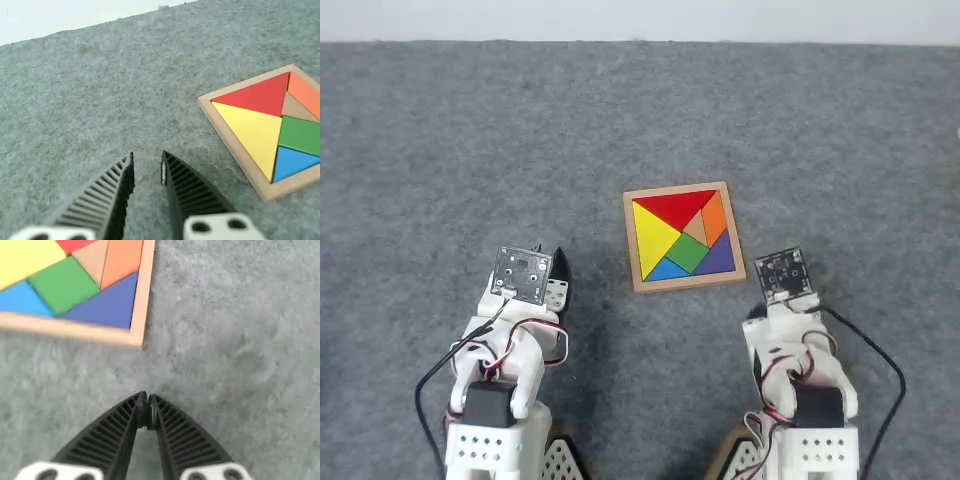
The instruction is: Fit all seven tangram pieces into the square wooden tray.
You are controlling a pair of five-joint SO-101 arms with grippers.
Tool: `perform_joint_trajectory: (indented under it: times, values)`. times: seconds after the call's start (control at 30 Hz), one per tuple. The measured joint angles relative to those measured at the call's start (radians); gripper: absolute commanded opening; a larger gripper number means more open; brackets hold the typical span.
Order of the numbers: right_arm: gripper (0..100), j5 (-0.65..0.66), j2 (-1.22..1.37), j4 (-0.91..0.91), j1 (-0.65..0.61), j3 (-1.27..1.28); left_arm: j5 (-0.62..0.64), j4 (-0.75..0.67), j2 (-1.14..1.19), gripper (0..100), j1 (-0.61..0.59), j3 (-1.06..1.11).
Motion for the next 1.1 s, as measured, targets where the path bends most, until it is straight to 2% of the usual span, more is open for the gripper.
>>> perform_joint_trajectory:
  times: [0.2,1.1]
  values:
    - [0.8,0.0,-0.002,0.14,0.02,0.0,0.0,0.0,0.0,9,0.0,0.0]
    - [0.8,0.0,-0.002,0.15,0.025,0.0,0.0,0.002,0.0,9,0.0,0.0]
